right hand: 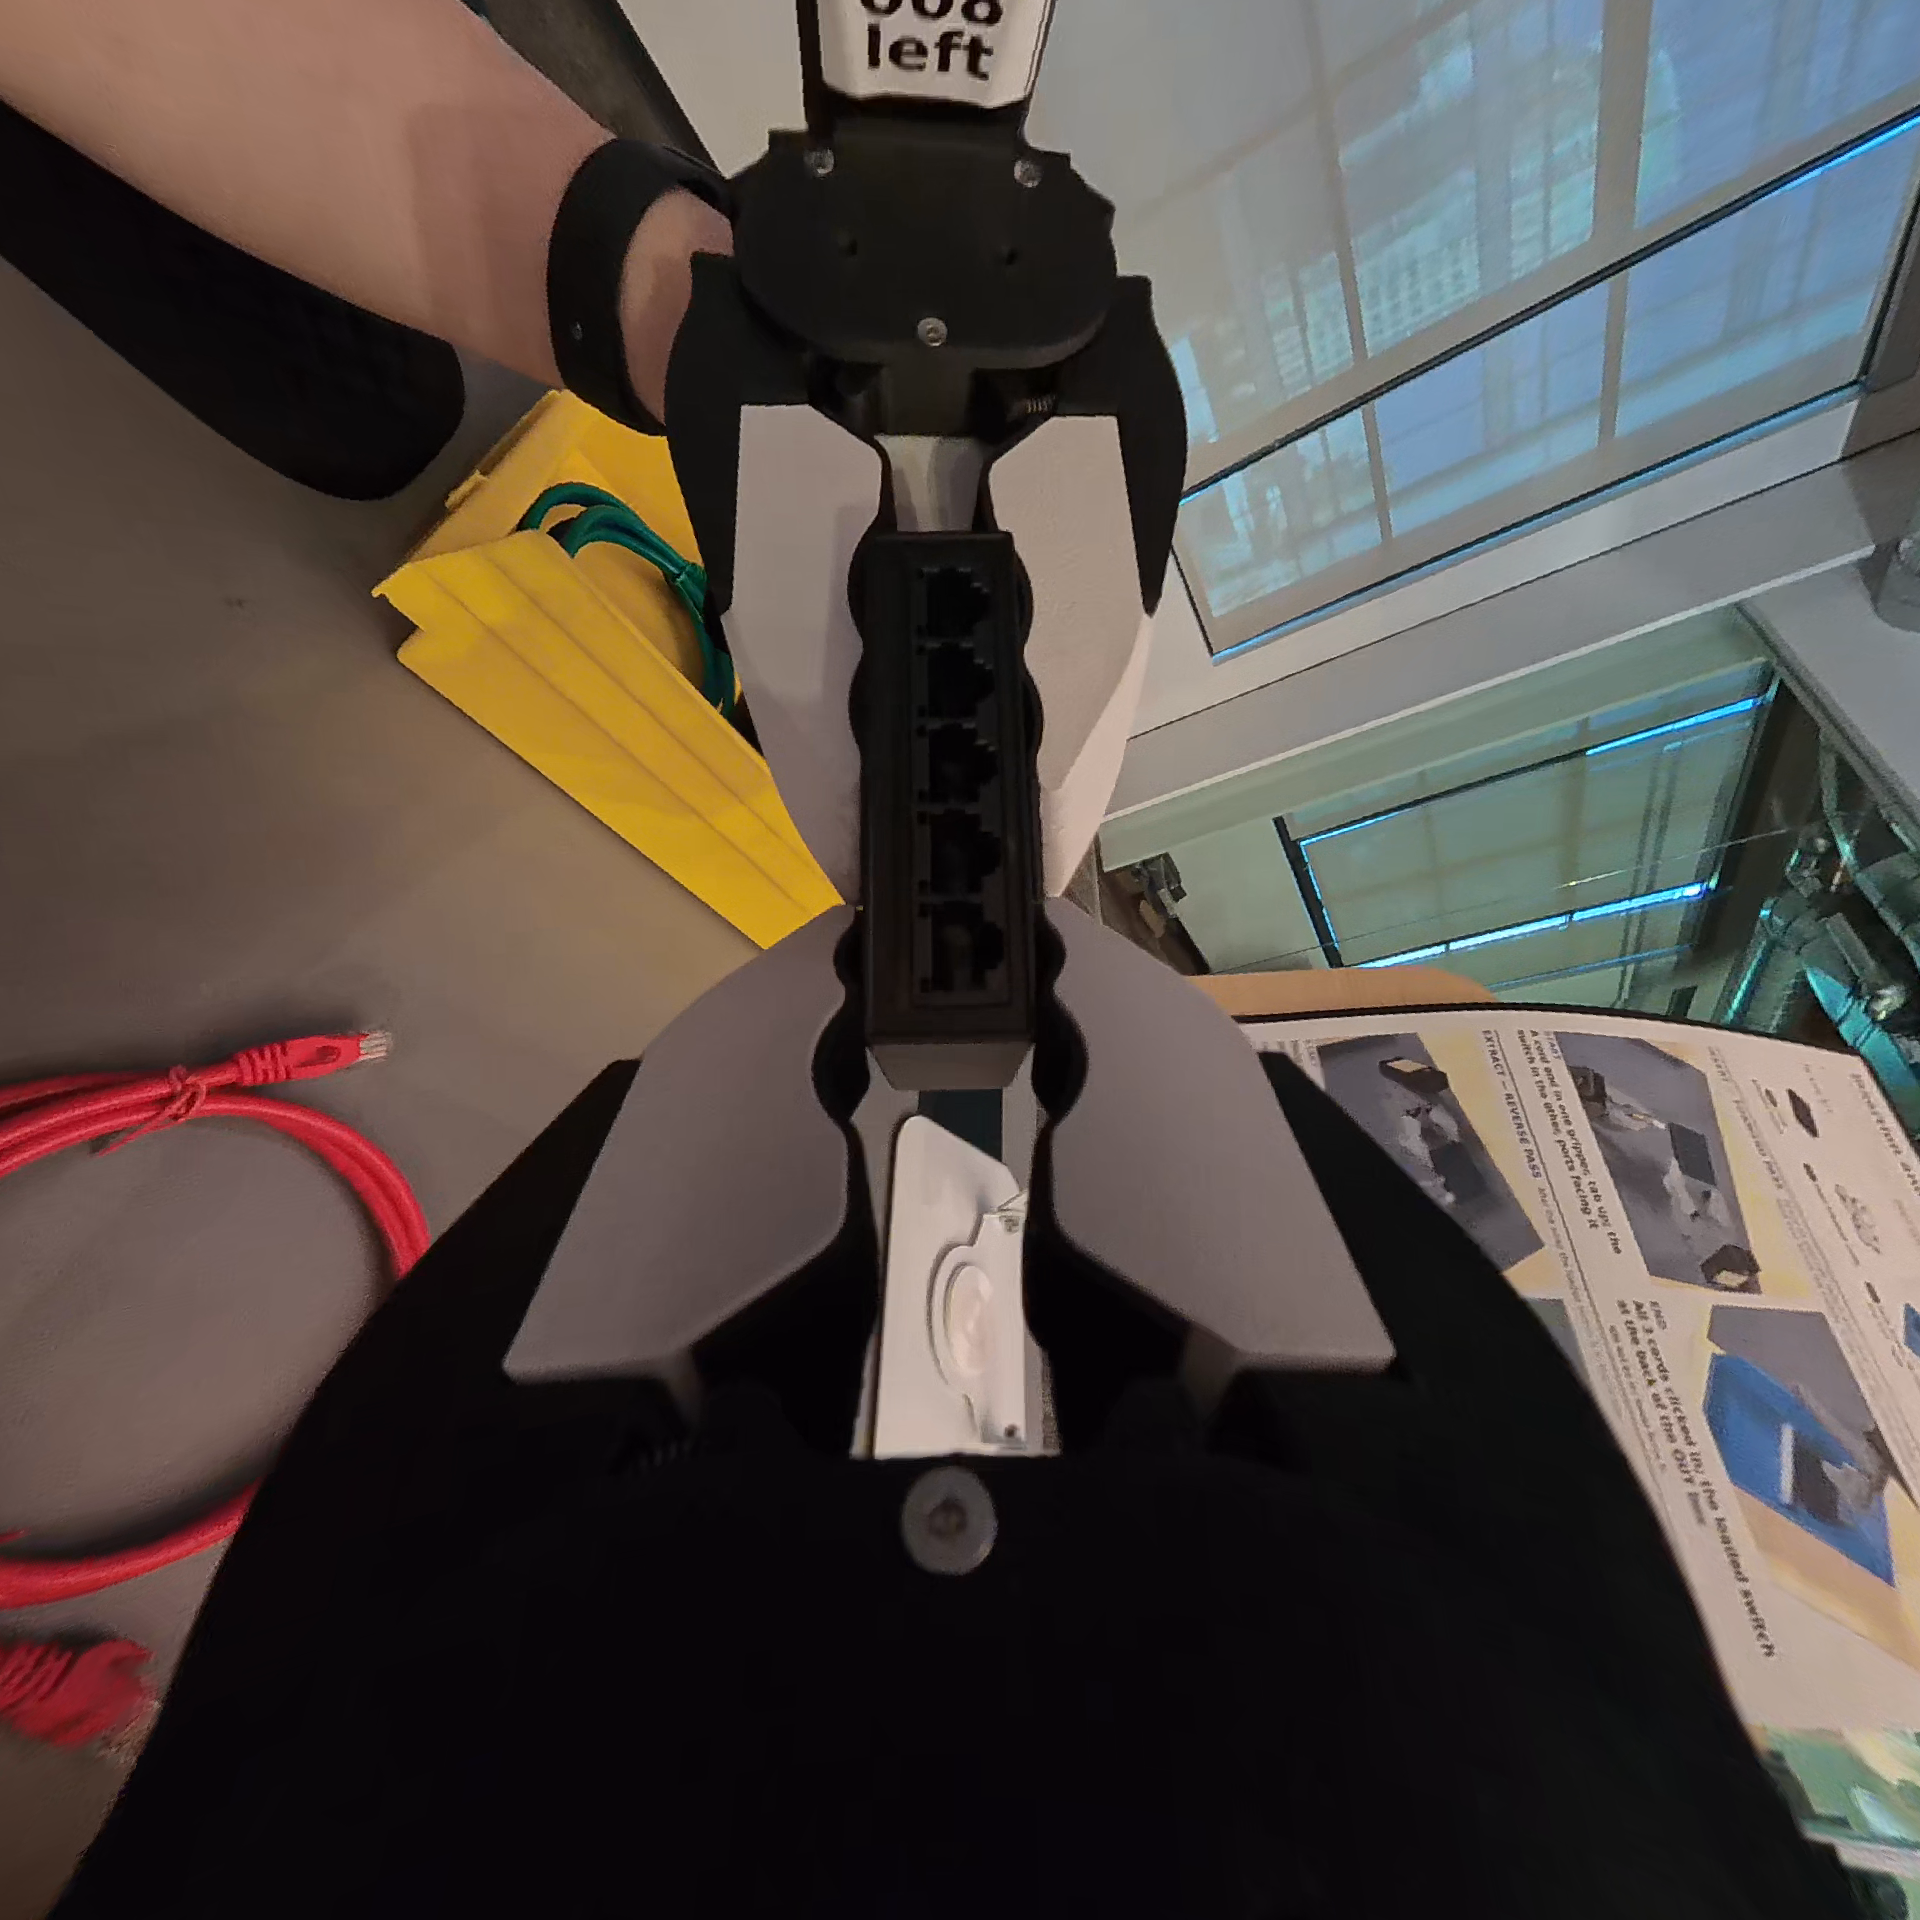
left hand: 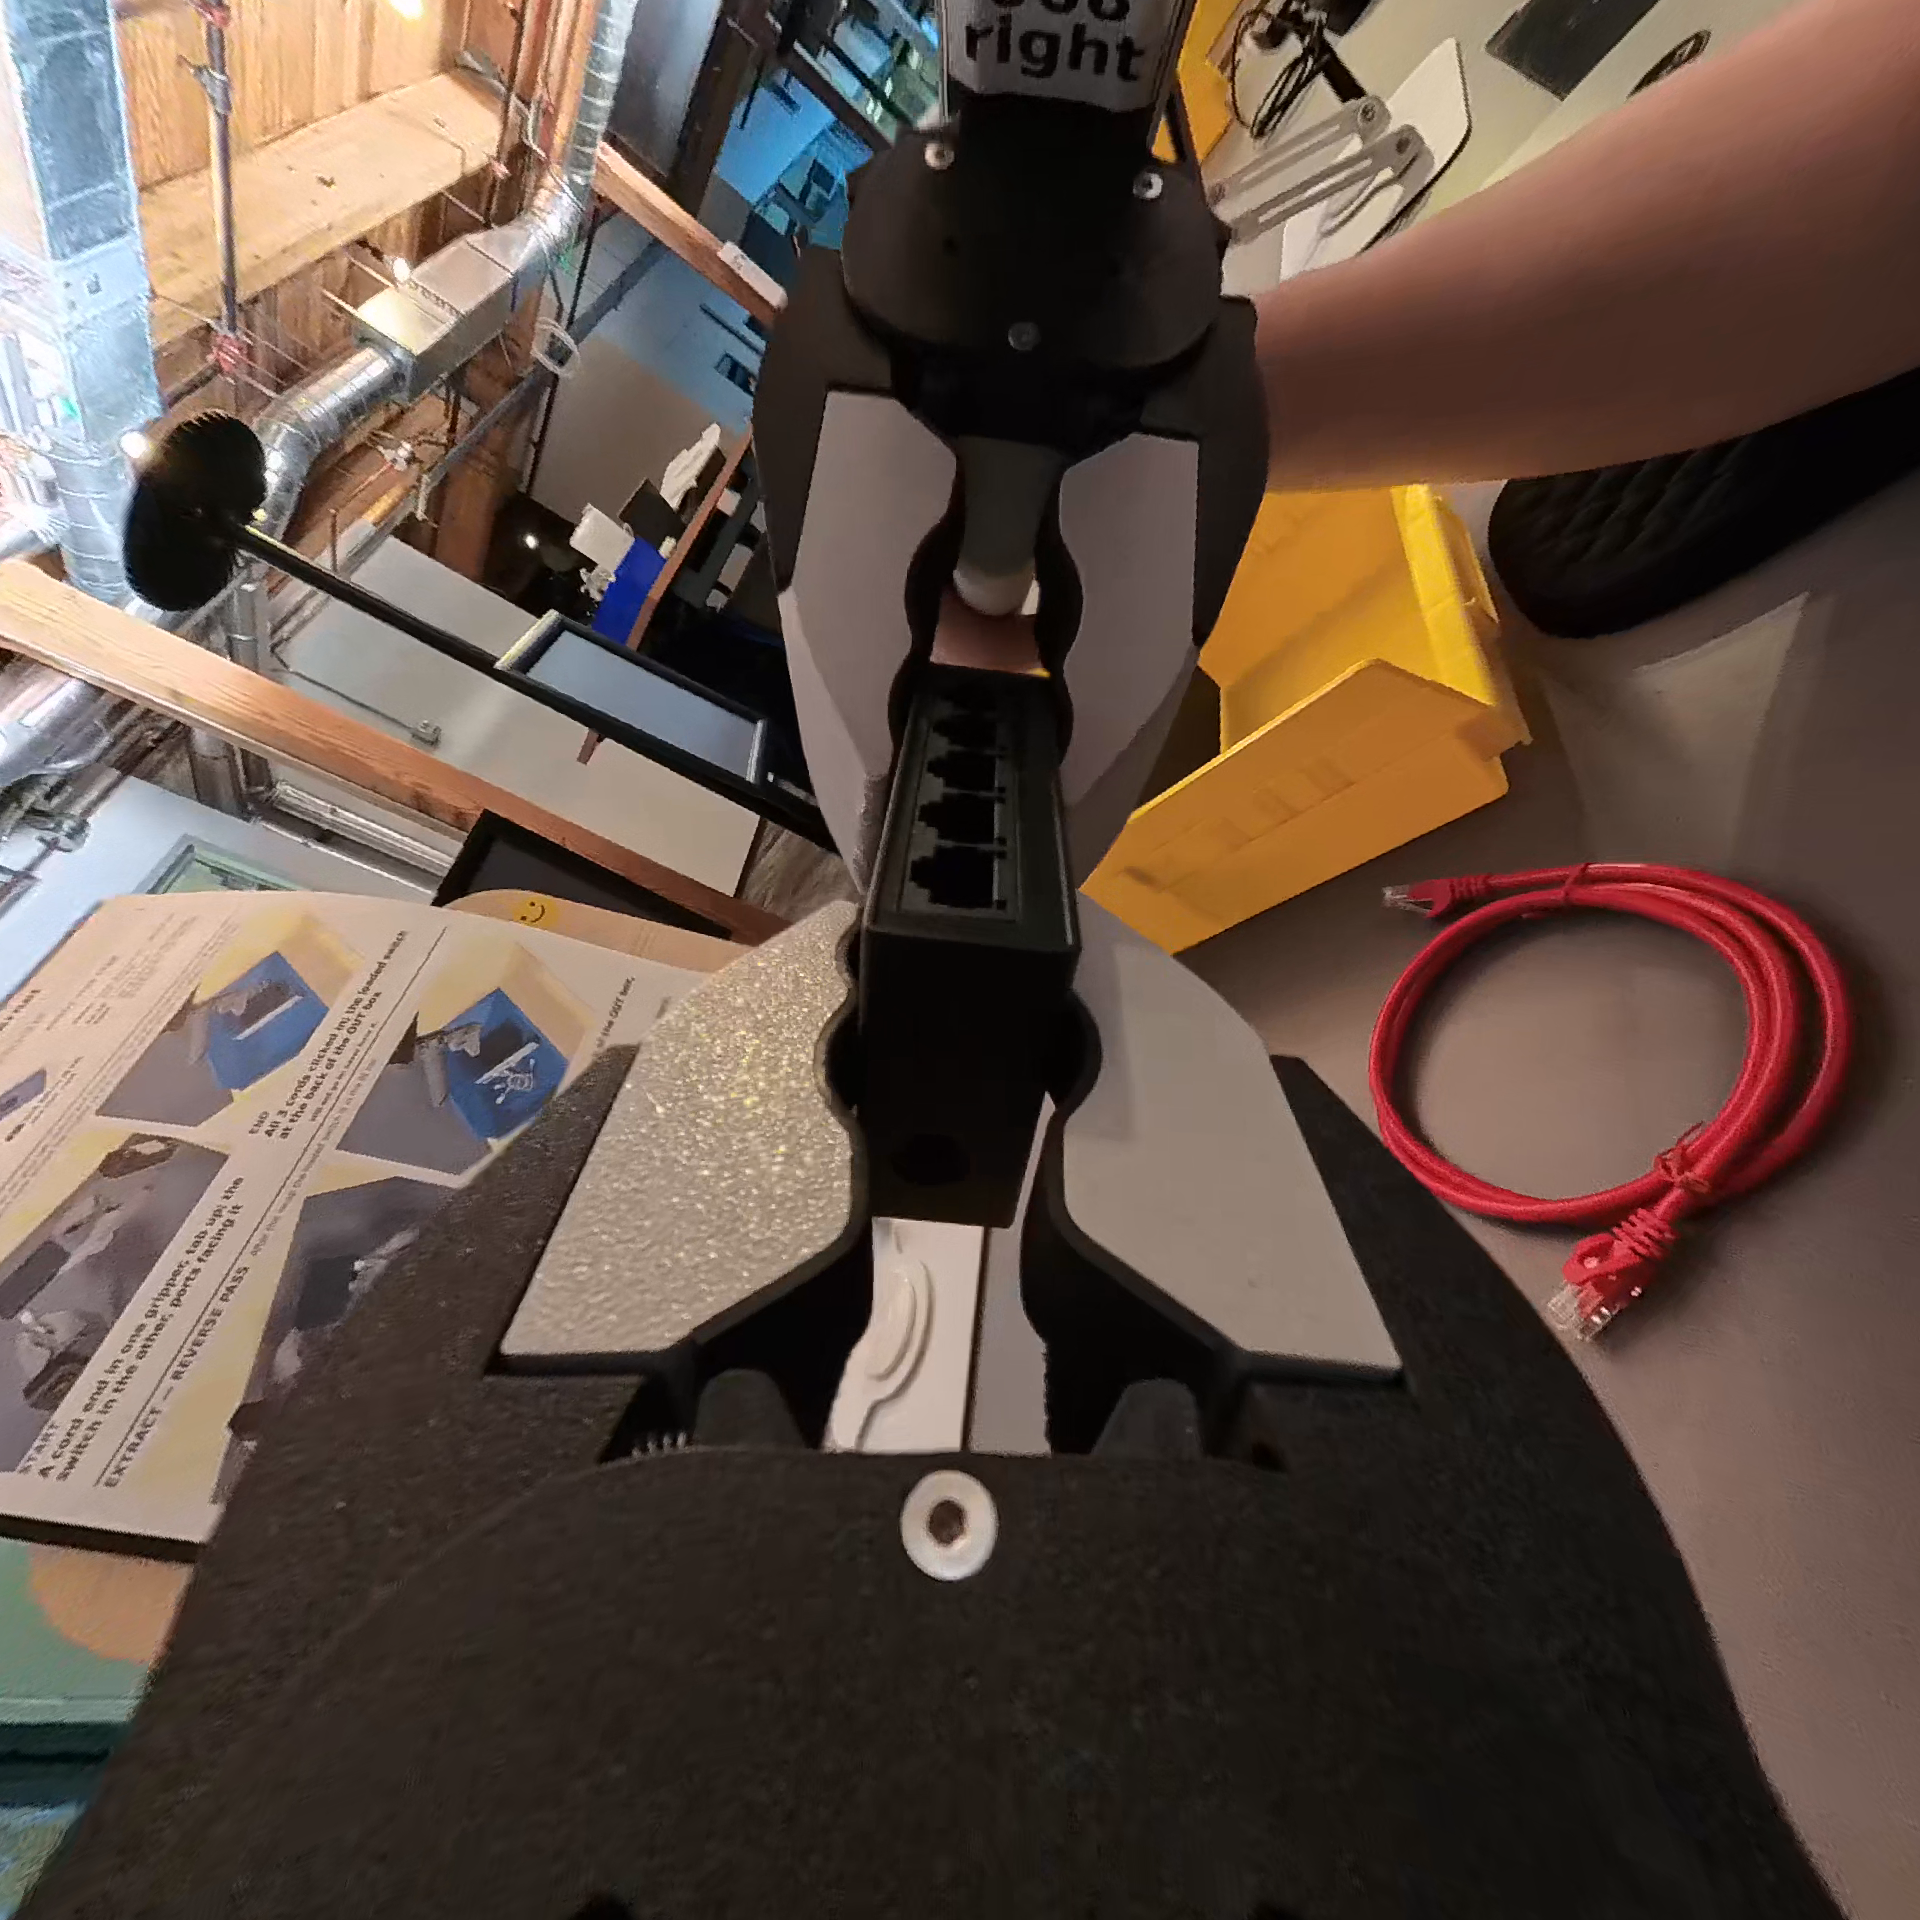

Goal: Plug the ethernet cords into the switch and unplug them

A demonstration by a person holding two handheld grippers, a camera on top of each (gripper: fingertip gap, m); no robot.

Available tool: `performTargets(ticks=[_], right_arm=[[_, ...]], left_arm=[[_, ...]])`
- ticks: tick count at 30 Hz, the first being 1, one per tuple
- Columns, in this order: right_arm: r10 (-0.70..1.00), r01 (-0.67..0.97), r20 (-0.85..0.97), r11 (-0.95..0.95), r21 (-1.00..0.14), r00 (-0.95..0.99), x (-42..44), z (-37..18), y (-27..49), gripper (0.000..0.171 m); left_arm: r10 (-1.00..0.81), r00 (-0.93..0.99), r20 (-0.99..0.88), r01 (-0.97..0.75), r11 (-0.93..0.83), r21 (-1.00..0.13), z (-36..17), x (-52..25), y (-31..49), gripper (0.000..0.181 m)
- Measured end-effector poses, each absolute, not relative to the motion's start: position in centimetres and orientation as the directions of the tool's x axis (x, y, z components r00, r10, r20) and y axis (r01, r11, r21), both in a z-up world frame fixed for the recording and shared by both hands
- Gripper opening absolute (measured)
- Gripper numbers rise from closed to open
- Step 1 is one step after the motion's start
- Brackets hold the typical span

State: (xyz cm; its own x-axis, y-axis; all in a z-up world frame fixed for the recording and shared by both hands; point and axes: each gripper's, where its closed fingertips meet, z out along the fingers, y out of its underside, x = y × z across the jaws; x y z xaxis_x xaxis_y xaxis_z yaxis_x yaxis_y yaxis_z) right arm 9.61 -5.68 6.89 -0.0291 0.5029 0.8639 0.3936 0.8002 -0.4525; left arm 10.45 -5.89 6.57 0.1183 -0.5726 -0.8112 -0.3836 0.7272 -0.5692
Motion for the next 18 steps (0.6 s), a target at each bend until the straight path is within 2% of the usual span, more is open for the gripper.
performTargets(ticks=[7, 10, 16, 18], right_arm=[[0.468, 0.456, 0.883, 0.794, -0.402, -0.037, 10.4, 7.1, -5.7, 0.028], [0.481, 0.456, 0.876, 0.788, -0.414, -0.038, 10.4, 7.3, -6.0, 0.028], [0.491, 0.390, 0.870, 0.811, -0.436, -0.049, 10.5, 8.2, -7.2, 0.028], [0.484, 0.370, 0.874, 0.821, -0.435, -0.049, 10.5, 8.4, -7.5, 0.028]], left_arm=[[-0.584, 0.113, -0.804, -0.396, 0.716, -0.575, 6.8, 10.3, -6.1, 0.030], [-0.598, 0.110, -0.794, -0.359, 0.721, -0.593, 7.2, 10.2, -6.8, 0.030], [-0.580, 0.108, -0.808, -0.376, 0.728, -0.573, 7.3, 10.4, -7.1, 0.031], [-0.581, 0.122, -0.805, -0.347, 0.735, -0.582, 7.8, 10.4, -7.4, 0.036]])
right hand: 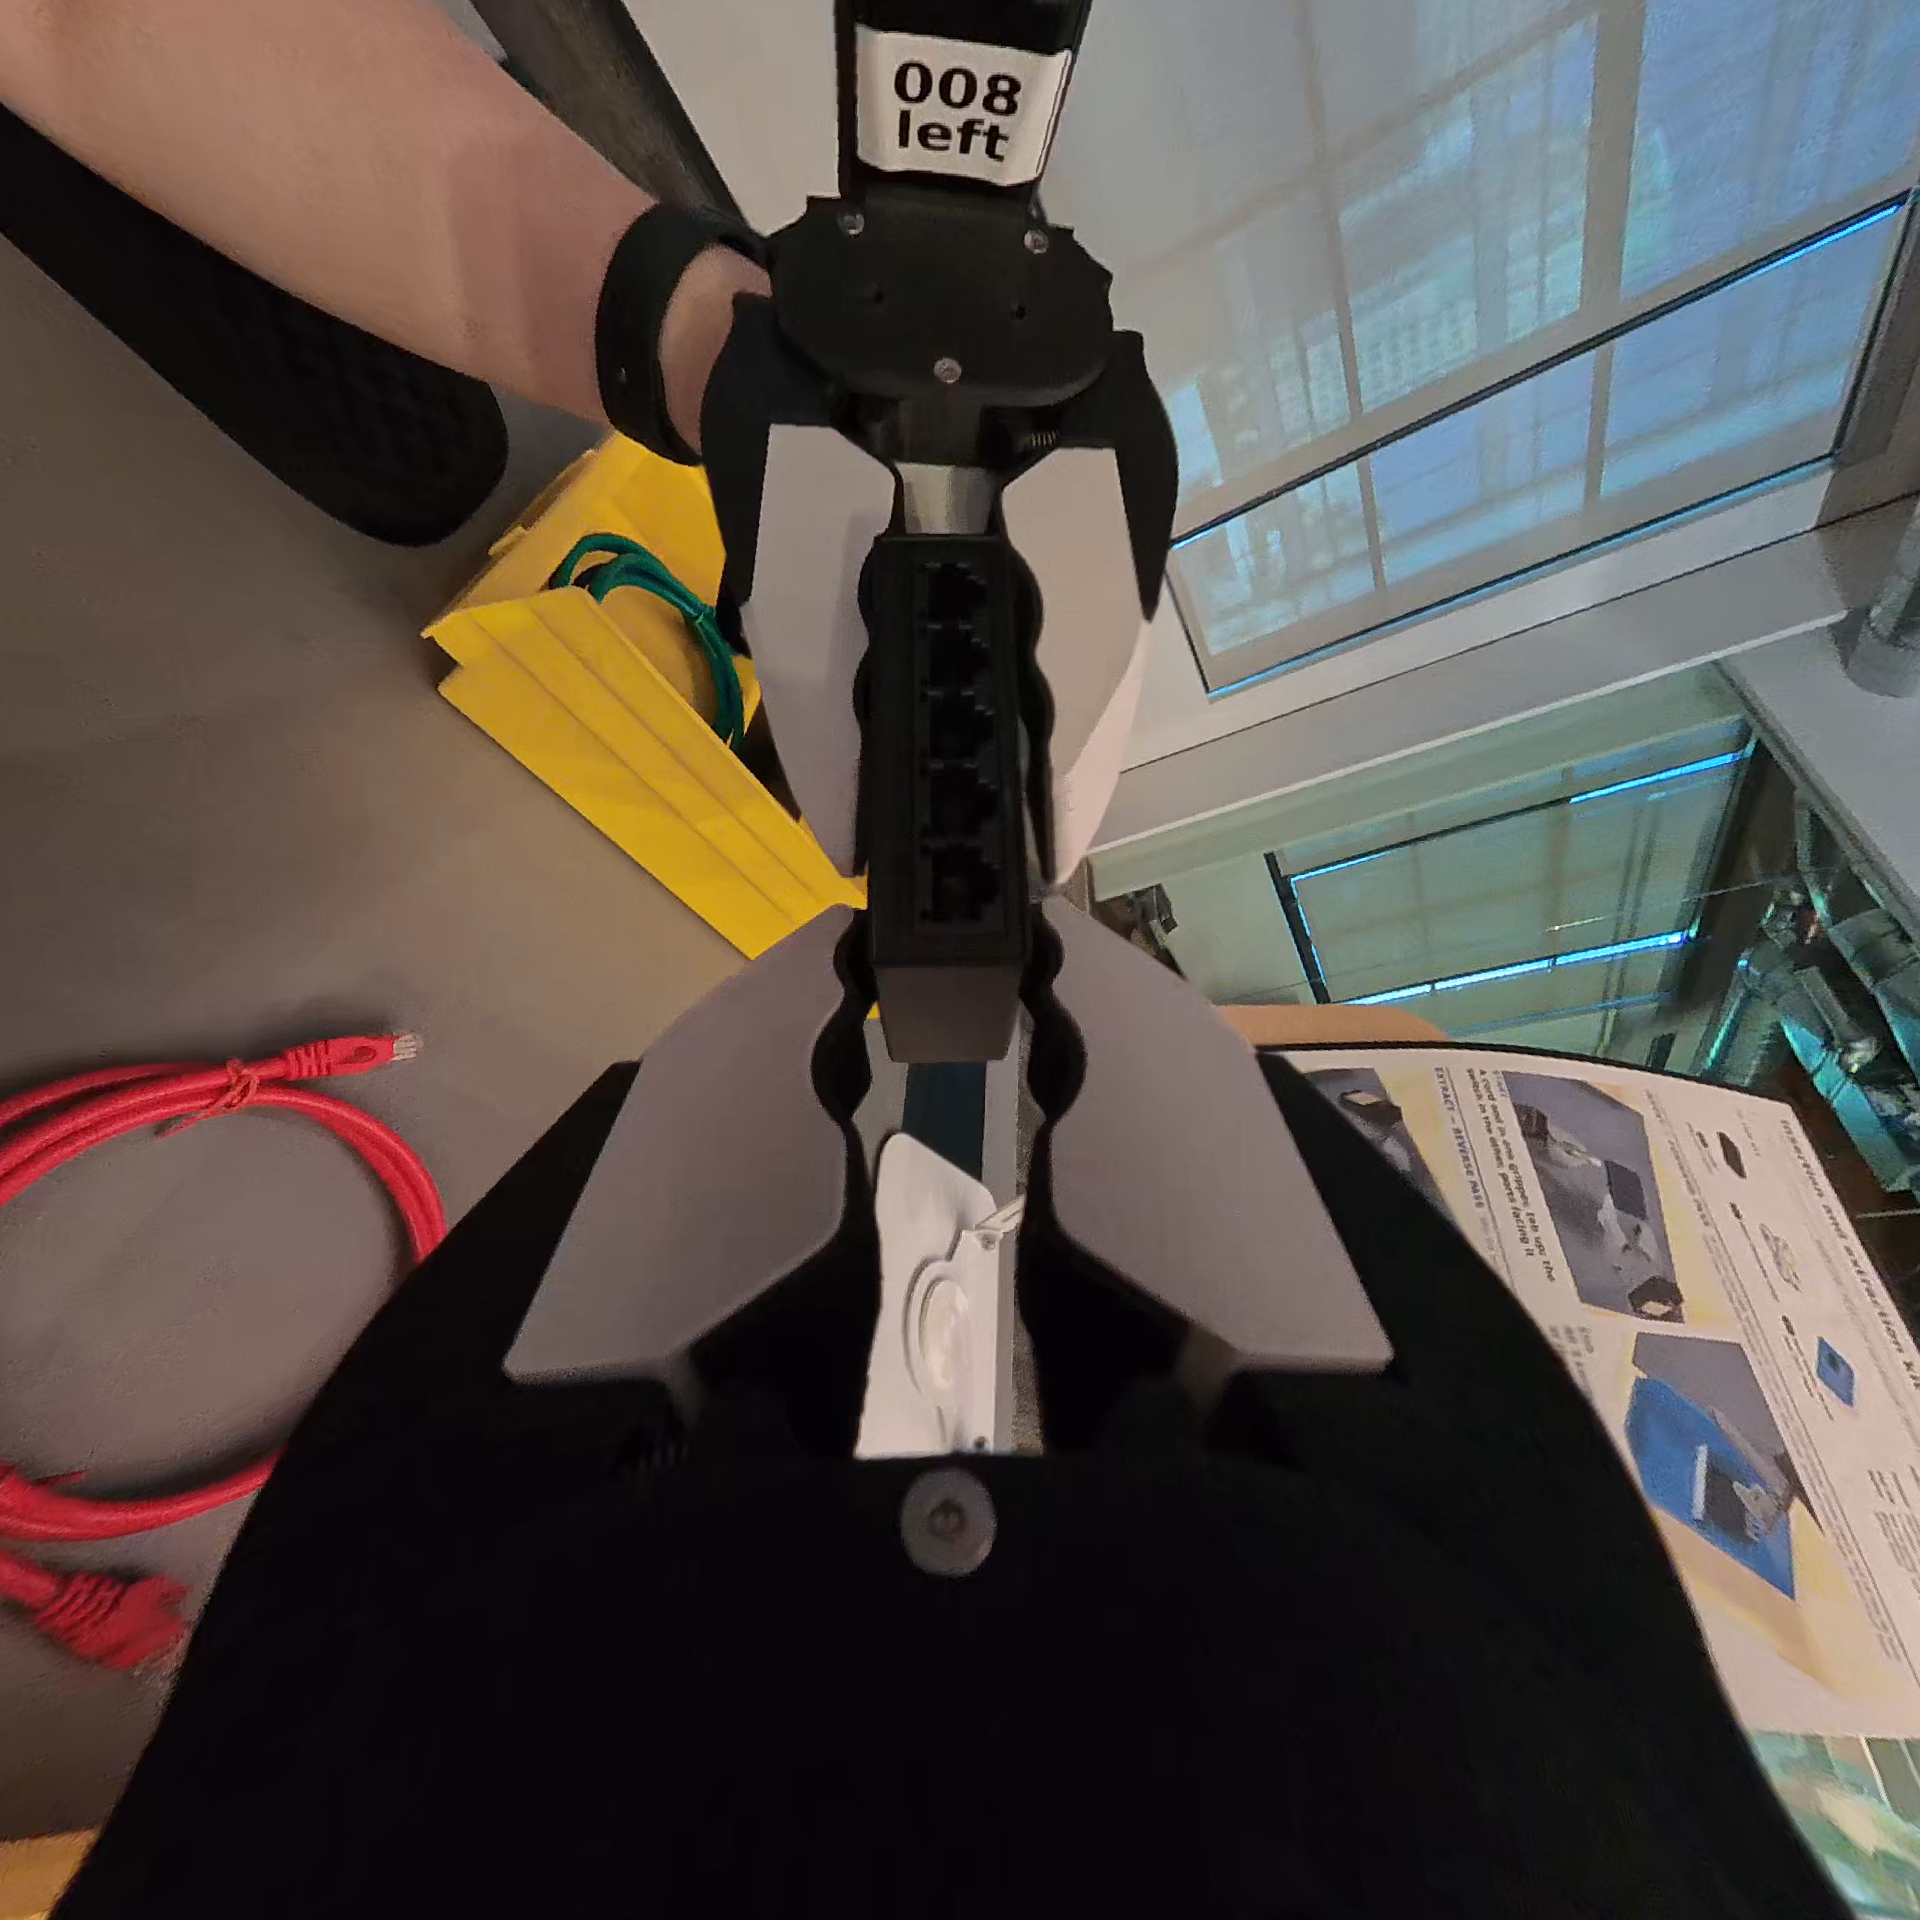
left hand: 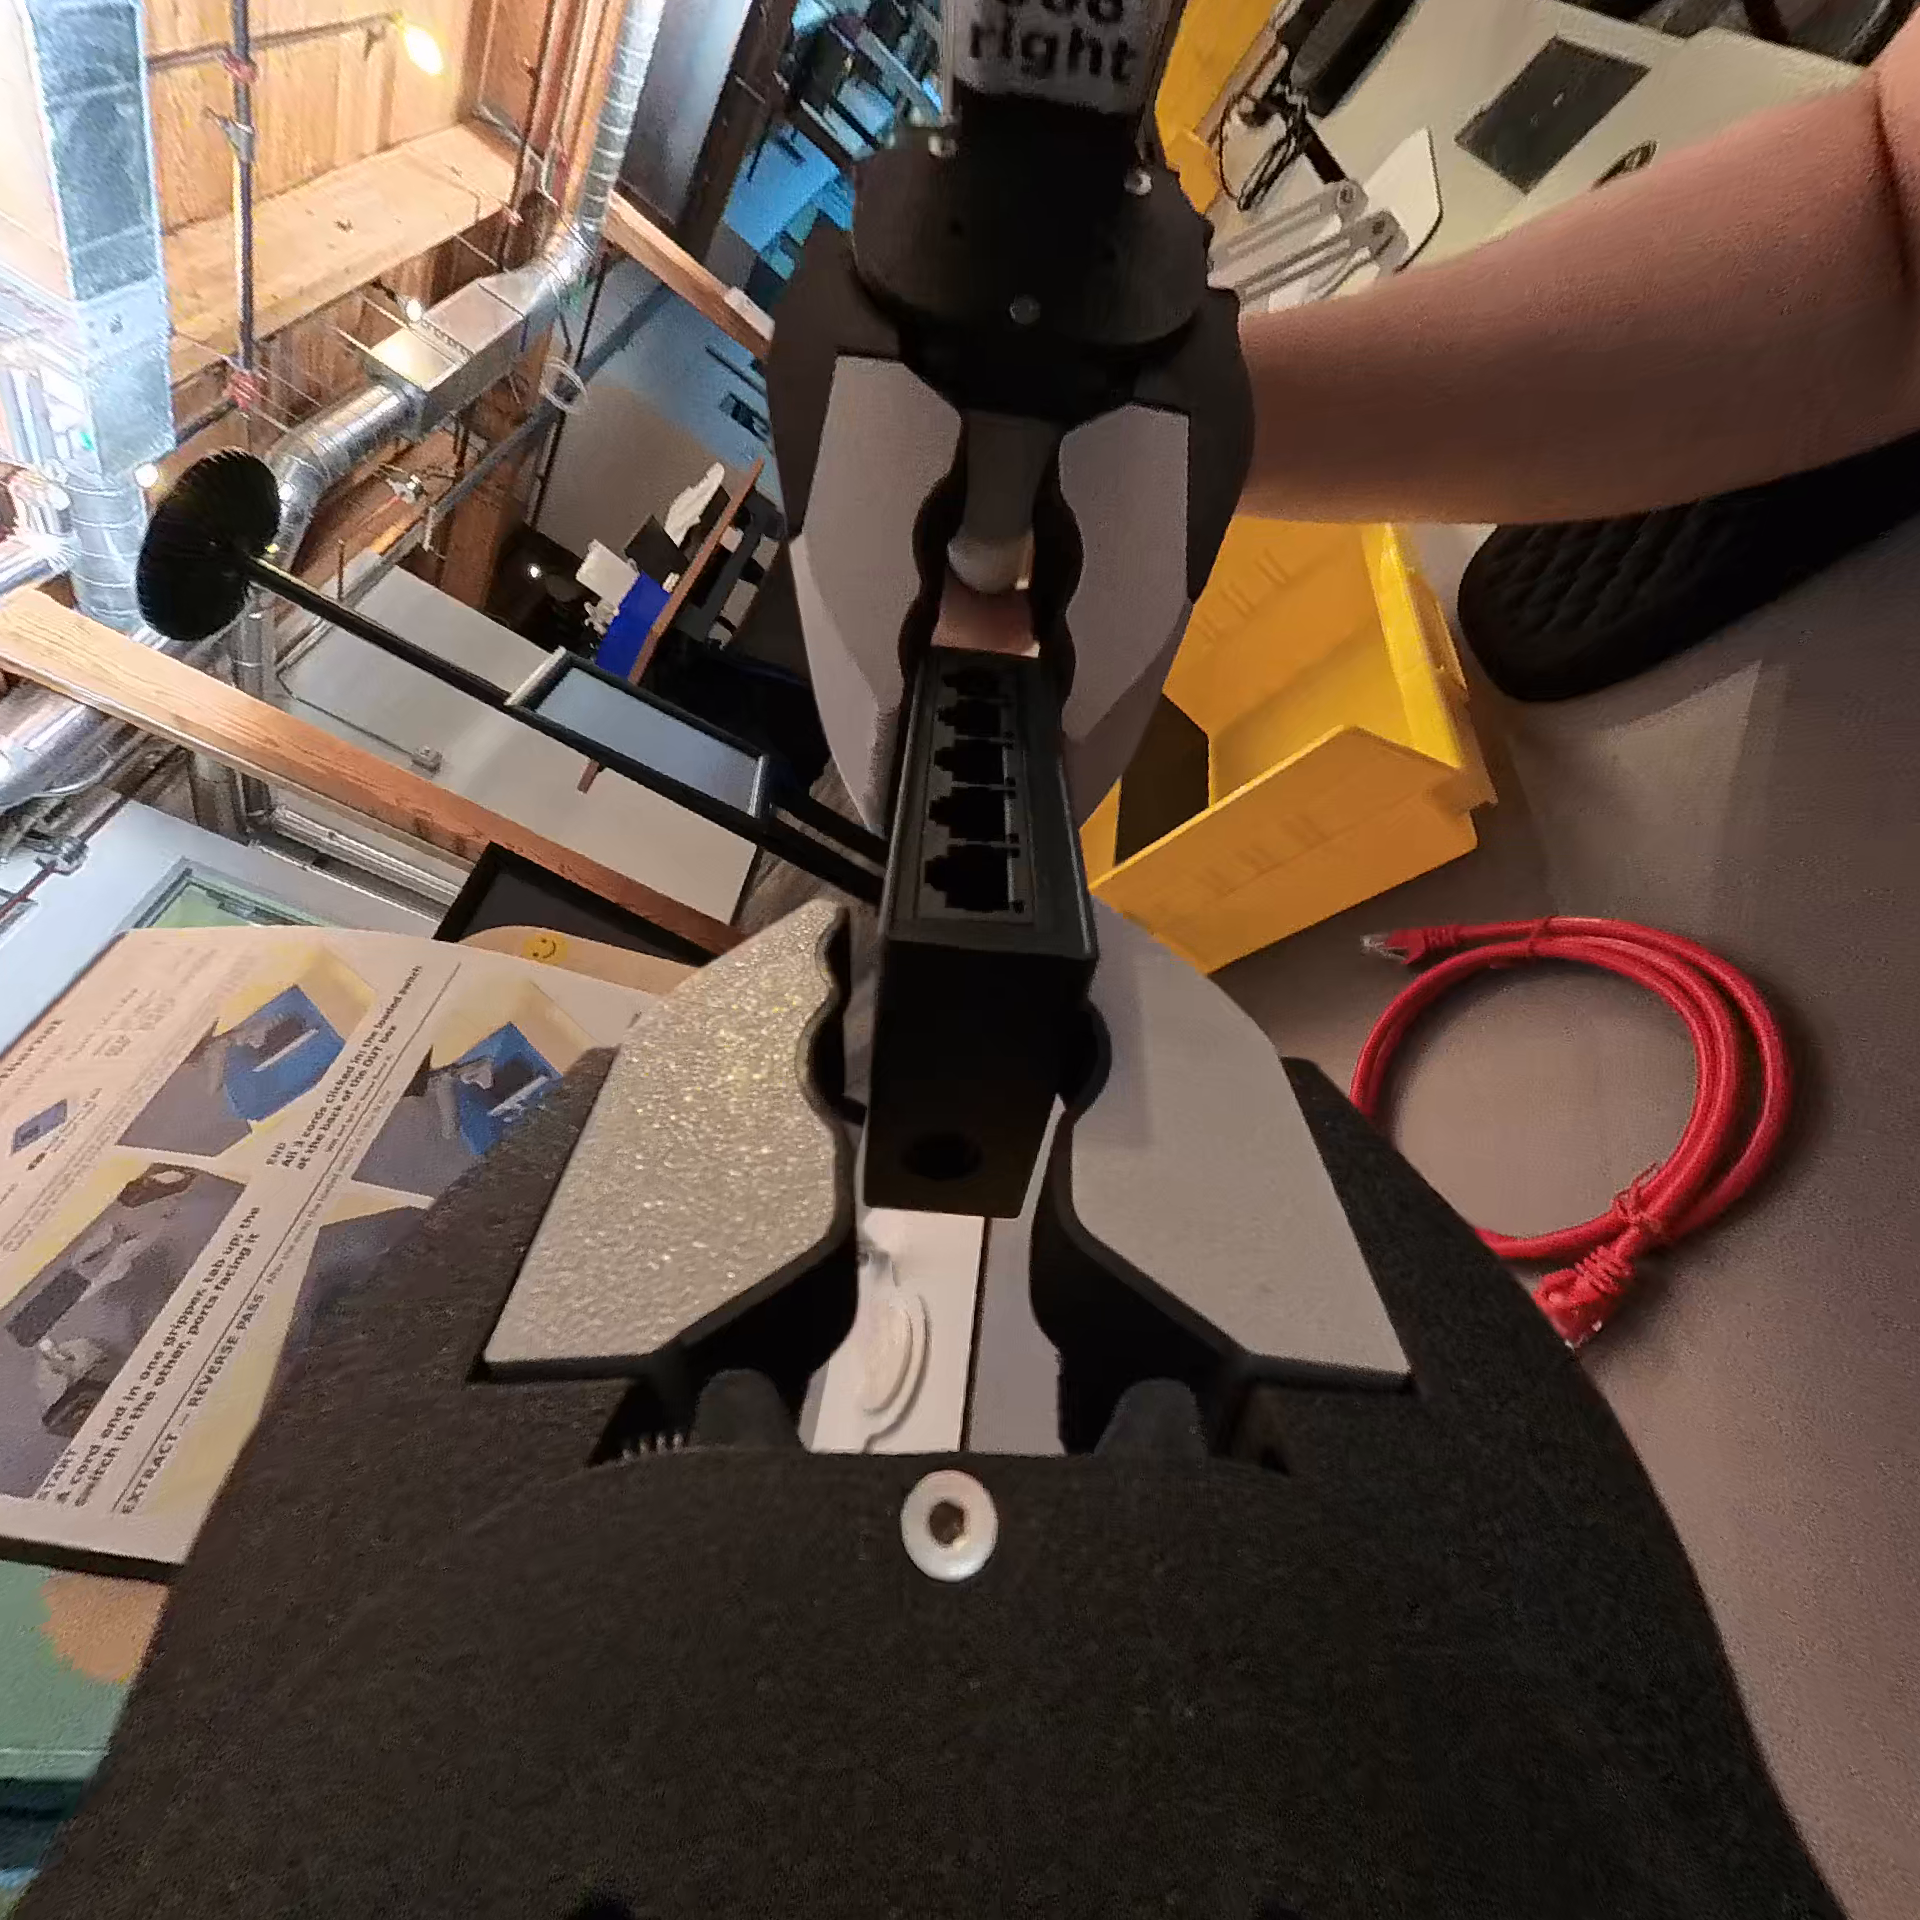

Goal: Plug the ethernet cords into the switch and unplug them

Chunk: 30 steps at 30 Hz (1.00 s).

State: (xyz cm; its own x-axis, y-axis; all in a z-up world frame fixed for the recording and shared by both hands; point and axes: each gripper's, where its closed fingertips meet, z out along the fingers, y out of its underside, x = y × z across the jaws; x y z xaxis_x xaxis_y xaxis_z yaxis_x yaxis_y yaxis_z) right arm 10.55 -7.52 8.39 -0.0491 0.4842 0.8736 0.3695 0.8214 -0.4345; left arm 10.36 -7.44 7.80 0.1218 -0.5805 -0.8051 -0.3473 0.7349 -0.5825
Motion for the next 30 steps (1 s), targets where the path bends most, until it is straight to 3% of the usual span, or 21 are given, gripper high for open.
performTargets(ticks=[4, 7, 16, 30], right_arm=[[0.468, 0.345, 0.883, 0.835, -0.428, -0.040, 10.6, 8.9, -7.9, 0.028], [0.477, 0.327, 0.878, 0.836, -0.440, -0.038, 10.6, 9.0, -8.1, 0.028], [0.508, 0.278, 0.861, 0.831, -0.481, -0.029, 10.7, 9.4, -8.4, 0.028], [0.538, 0.328, 0.843, 0.800, -0.503, -0.020, 10.7, 8.2, -6.4, 0.028]], left_arm=[[-0.575, 0.137, -0.807, -0.320, 0.745, -0.585, 8.5, 10.1, -7.7, 0.042], [-0.588, 0.116, -0.800, -0.279, 0.754, -0.595, 8.5, 10.3, -8.4, 0.030], [-0.567, 0.136, -0.813, -0.267, 0.769, -0.581, 9.0, 10.5, -8.8, 0.030], [-0.558, 0.133, -0.819, -0.420, 0.717, -0.557, 7.9, 10.4, -7.1, 0.030]])
